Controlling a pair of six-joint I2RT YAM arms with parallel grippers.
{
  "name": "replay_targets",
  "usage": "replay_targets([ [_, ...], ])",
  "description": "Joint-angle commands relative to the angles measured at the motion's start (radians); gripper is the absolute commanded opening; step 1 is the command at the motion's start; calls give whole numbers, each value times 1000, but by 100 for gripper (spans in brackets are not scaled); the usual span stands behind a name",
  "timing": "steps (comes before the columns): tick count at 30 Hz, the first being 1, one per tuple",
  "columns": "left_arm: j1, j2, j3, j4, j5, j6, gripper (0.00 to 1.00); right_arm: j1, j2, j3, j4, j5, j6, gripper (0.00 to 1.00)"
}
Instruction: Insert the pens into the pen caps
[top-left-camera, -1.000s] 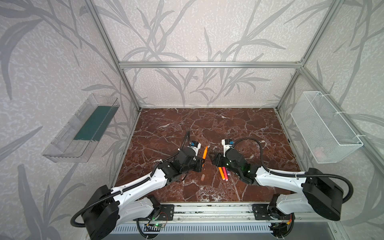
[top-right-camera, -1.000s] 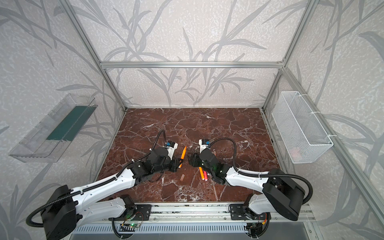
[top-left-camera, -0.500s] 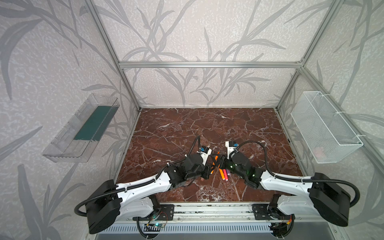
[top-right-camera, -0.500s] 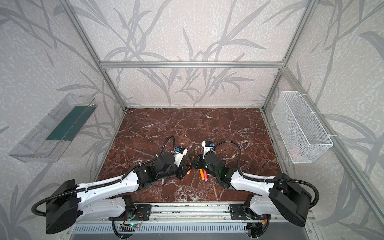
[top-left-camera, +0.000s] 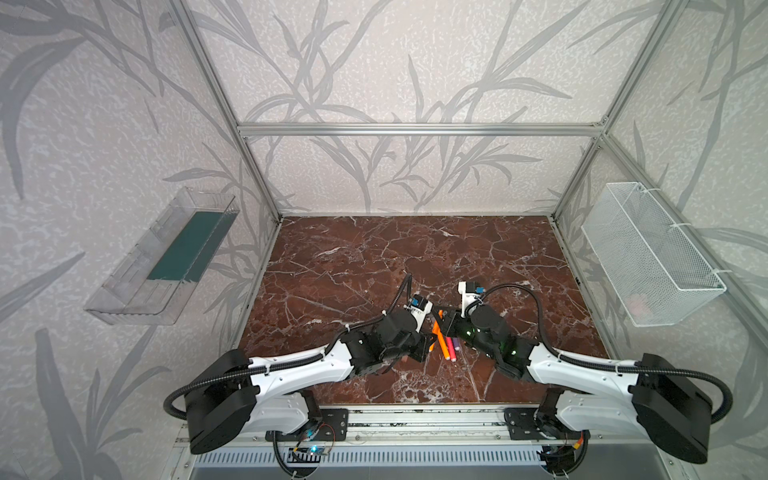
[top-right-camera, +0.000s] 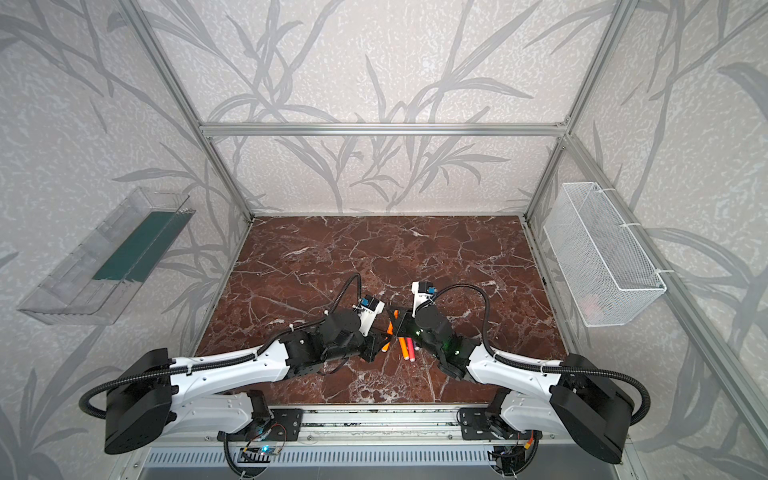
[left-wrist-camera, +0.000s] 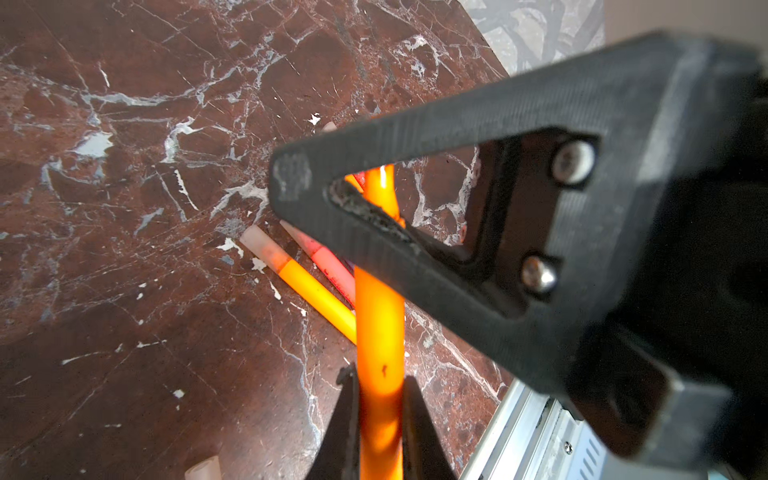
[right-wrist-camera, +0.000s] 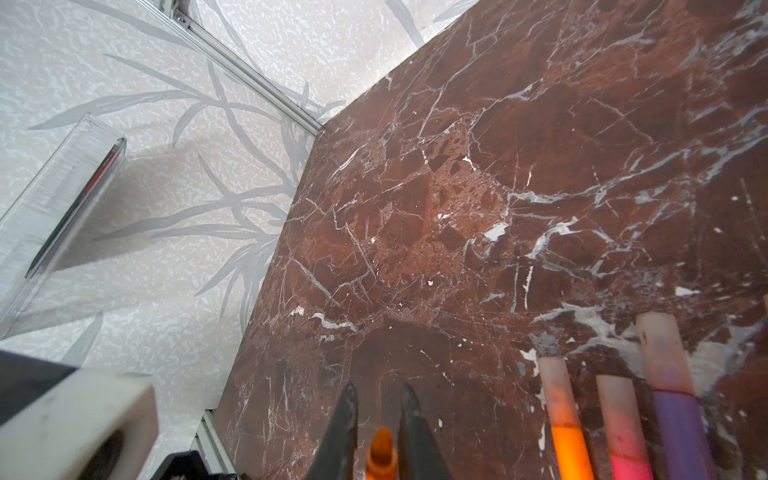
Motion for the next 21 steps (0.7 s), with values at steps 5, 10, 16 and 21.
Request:
replay_targets([
  [5, -13, -2, 32, 30, -40, 17, 26, 3, -10, -44, 60, -20, 66, 0],
  [10, -18, 29, 34, 62, -46, 29, 38, 4, -24, -95, 140, -30, 123, 0],
  [16, -28, 63, 34, 93, -50, 40, 44, 5, -30, -155, 229, -13, 182, 0],
  [21, -41, 94, 36, 122, -45, 48, 48, 5, -37, -180, 275, -11, 214, 0],
])
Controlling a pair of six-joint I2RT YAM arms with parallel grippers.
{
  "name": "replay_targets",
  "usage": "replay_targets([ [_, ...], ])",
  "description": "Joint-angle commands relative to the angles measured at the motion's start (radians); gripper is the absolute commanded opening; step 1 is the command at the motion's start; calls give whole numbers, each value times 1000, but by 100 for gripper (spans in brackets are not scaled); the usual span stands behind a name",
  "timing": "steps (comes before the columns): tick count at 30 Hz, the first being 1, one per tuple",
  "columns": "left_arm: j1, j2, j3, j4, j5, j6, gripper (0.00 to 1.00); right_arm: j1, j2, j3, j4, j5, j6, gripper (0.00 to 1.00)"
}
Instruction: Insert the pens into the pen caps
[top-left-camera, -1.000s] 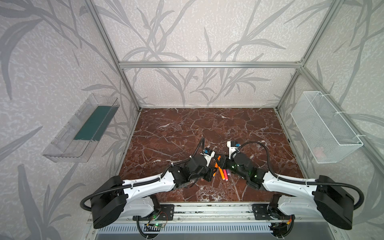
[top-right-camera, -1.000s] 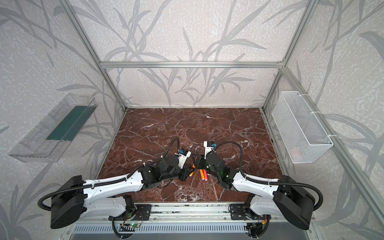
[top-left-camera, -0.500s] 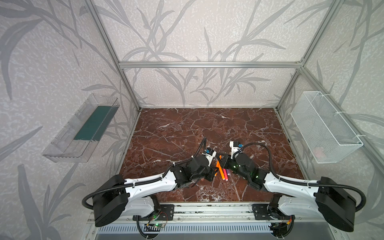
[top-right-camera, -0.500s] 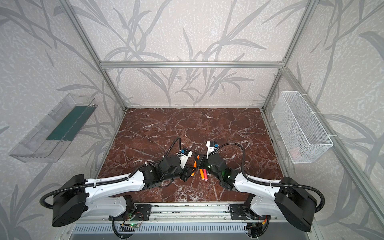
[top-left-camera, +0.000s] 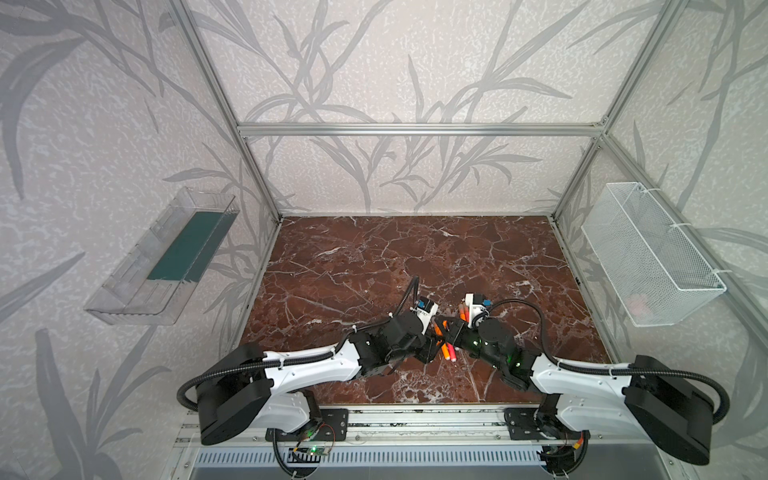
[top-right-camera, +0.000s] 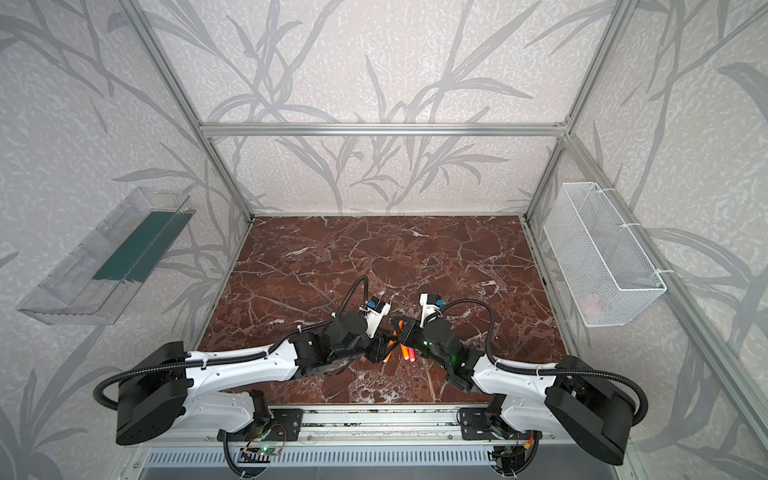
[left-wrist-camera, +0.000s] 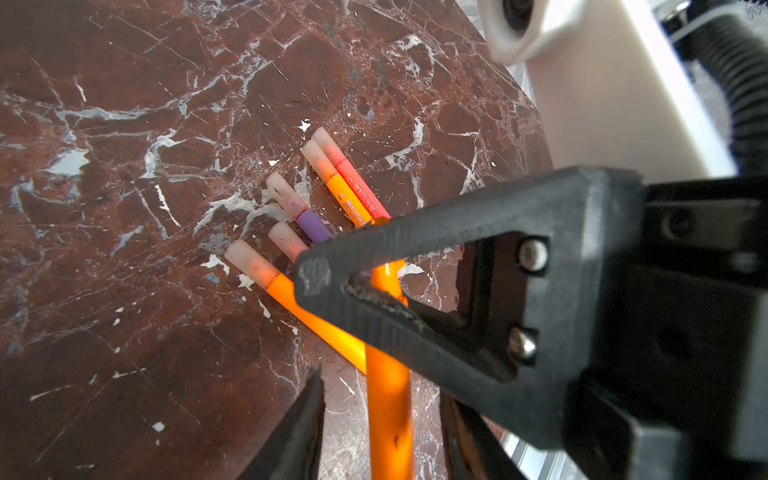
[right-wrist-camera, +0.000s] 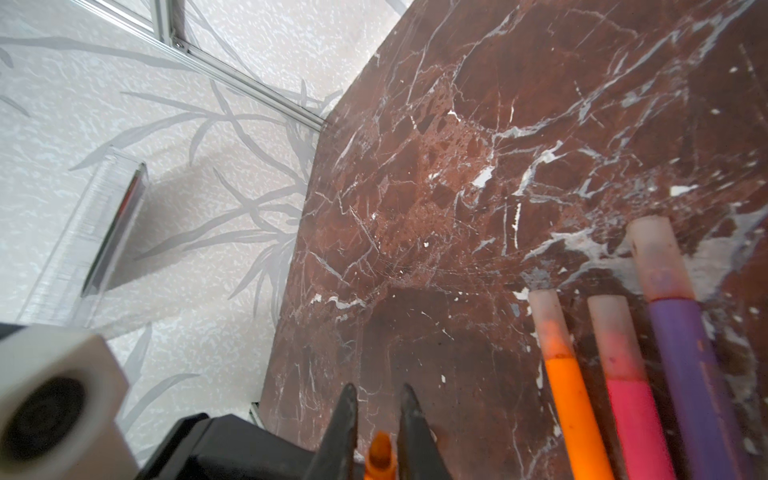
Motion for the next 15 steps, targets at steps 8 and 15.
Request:
replay_targets([
  [8, -31, 59, 40, 73, -24, 25, 50, 2, -53, -20, 61, 15, 50, 0],
  [15, -34, 68, 41, 84, -35, 21, 9, 5, -56, -40, 69, 36, 74, 0],
])
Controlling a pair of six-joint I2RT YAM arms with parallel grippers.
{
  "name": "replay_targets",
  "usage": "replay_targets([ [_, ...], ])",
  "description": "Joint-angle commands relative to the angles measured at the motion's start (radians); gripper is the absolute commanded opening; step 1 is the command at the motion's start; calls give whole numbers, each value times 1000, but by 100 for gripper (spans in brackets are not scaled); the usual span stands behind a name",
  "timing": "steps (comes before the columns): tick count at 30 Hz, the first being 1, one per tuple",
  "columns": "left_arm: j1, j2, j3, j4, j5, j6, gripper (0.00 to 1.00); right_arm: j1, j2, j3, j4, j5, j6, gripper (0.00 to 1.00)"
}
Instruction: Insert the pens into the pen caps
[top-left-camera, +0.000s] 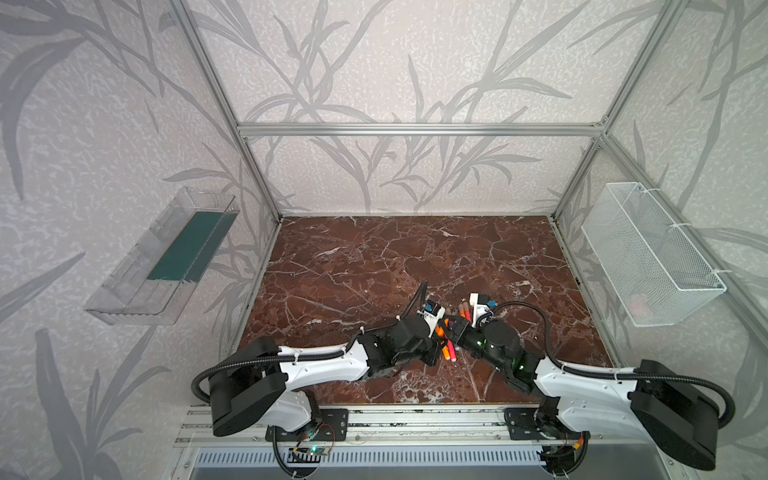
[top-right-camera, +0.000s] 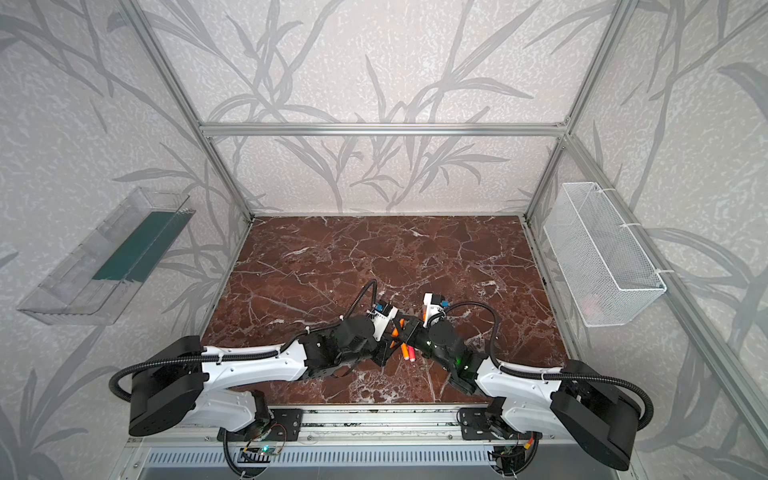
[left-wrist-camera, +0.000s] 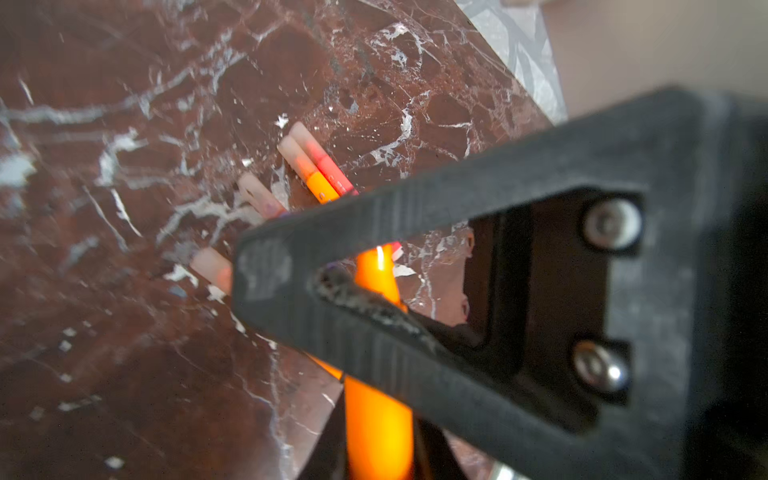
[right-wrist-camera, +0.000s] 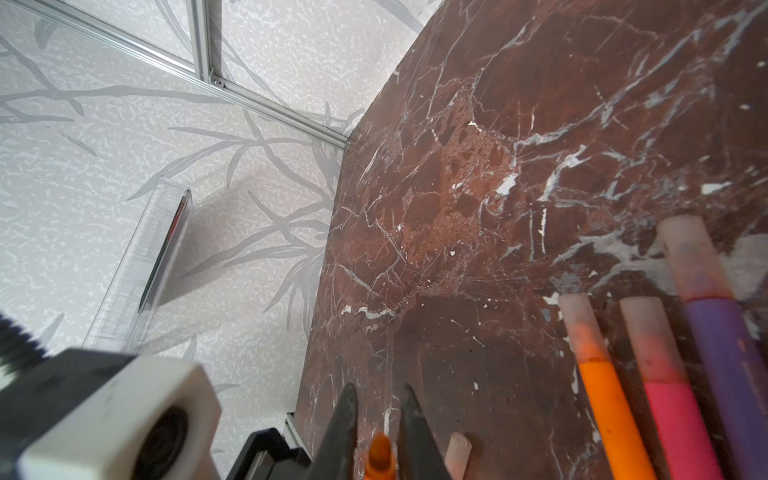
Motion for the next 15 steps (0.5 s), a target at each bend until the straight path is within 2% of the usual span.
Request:
replay_targets([
  [1, -5, 2, 30, 29, -24, 3, 4, 5, -21, -5, 4, 30, 13, 0],
  [2, -4, 0, 30, 27, -27, -1, 0, 6, -21, -1, 2, 28, 9, 0],
  [4, -5, -4, 26, 23, -40, -12, 0, 5, -19, 14, -50, 16, -2, 3],
  [7, -2, -30, -9, 41, -135, -34, 0, 6, -32, 60, -130, 8, -49, 25],
  [10, 31, -102, -45, -31, -216, -65, 0, 6, -73, 118, -294, 10, -100, 39],
  [12, 80, -193, -84, -90, -227, -85, 0, 5, -95, 164, -408, 30, -126, 43],
  [15, 193, -345, -135, -187, -213, -107, 0, 8, -110, 237, -562, 48, -175, 44],
])
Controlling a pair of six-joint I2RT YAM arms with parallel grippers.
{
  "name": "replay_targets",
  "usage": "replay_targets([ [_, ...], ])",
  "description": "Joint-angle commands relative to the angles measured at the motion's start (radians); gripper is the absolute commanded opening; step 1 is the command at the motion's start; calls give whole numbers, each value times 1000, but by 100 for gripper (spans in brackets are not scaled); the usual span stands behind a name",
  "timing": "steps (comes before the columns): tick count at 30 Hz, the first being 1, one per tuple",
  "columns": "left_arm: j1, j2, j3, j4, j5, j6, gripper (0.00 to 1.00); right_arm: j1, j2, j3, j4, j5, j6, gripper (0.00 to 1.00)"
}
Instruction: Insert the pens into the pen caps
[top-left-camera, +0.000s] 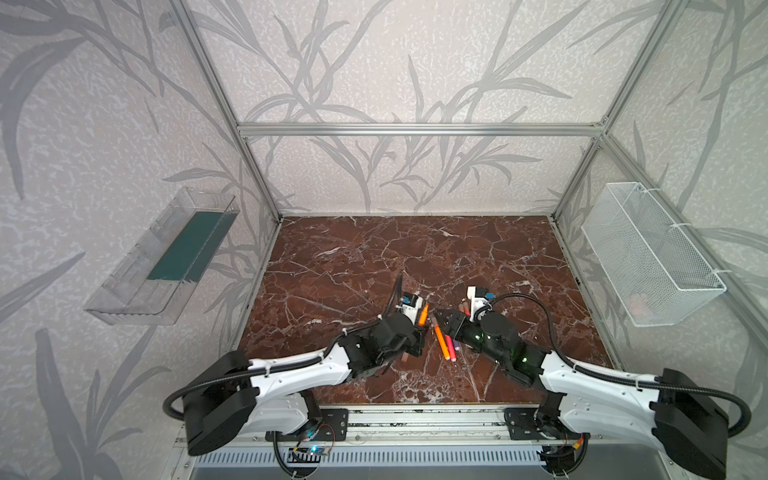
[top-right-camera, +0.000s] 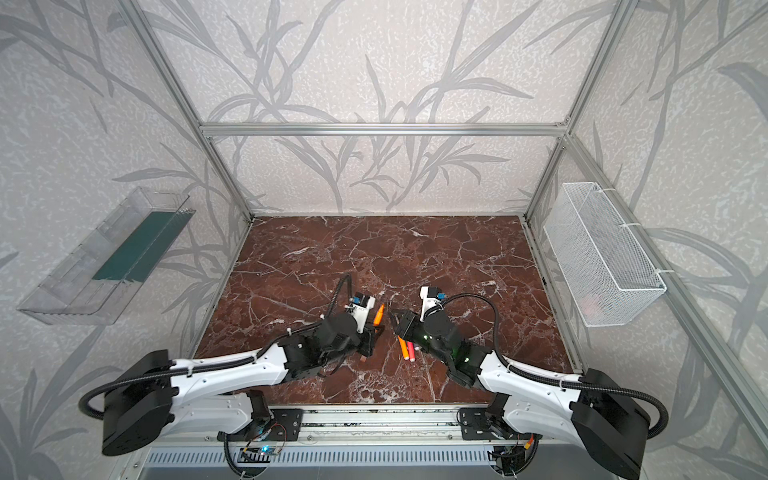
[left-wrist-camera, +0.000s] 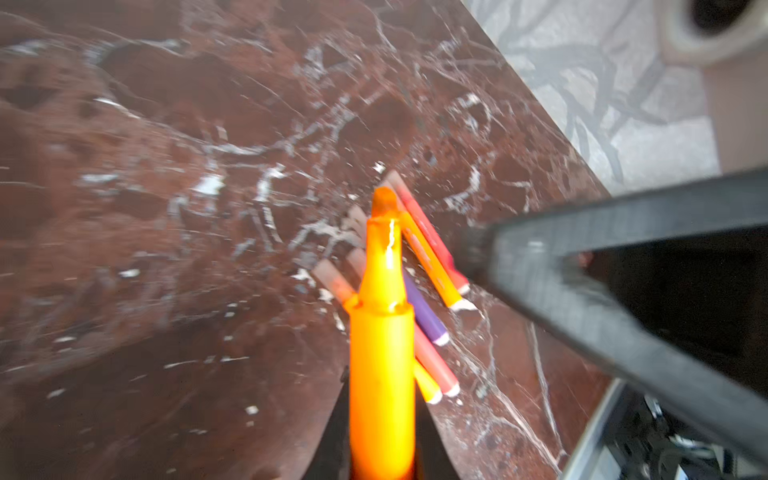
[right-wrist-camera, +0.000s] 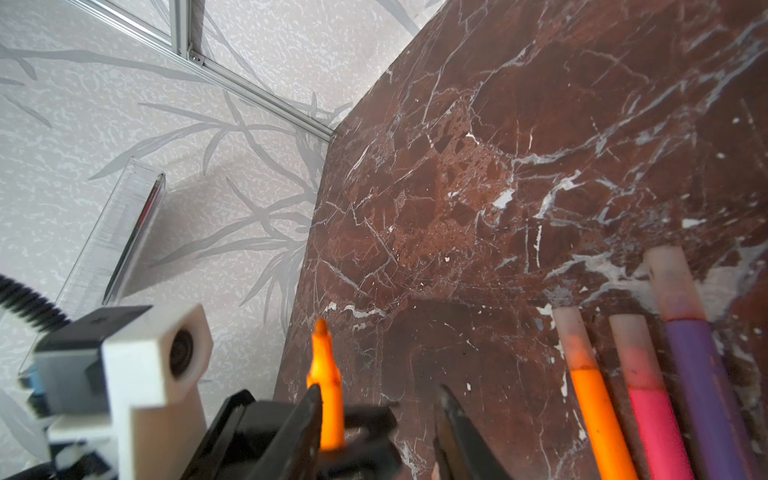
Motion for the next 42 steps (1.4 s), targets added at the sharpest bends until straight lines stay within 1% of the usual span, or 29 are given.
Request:
replay_targets([
  [1, 109, -157, -44, -147, -58, -48, 0, 11, -17, 79, -241, 30, -88, 44],
  [4, 208, -265, -66, -251, -58, -41, 0, 55, 14, 112, -298, 59, -118, 44],
  [6, 266, -306, -84, -272, -36, -33, 0, 96, 56, 133, -327, 95, -137, 45],
  [9, 339, -332, -108, -287, 8, -35, 0, 149, 151, 191, -400, 109, -159, 45],
  [11, 364, -342, -121, -293, 28, -36, 0, 167, 208, 220, -417, 98, -177, 45],
  [14, 373, -364, -130, -317, 23, -34, 0, 207, 300, 276, -466, 118, -210, 45],
  [16, 375, -392, -133, -354, -4, -29, 0, 235, 370, 320, -509, 133, -219, 45],
  [19, 383, -449, -139, -423, -56, -12, 0, 255, 475, 372, -528, 110, -232, 45],
  [21, 395, -482, -142, -455, -57, -2, 0, 260, 536, 410, -540, 95, -242, 45],
  [24, 408, -515, -153, -486, -52, 3, 0, 278, 602, 455, -555, 106, -244, 45],
  [28, 421, -549, -180, -483, -31, 1, 0, 286, 678, 512, -575, 109, -257, 46],
  [31, 424, -563, -183, -496, -26, -4, 0, 297, 711, 538, -588, 113, -256, 46],
  [39, 425, -595, -189, -507, 4, -18, 0, 318, 757, 567, -646, 166, -249, 45],
  [40, 426, -598, -187, -512, 8, -18, 0, 318, 762, 569, -653, 172, -248, 44],
  [42, 426, -608, -188, -519, 5, -19, 0, 320, 770, 578, -674, 188, -248, 38],
])
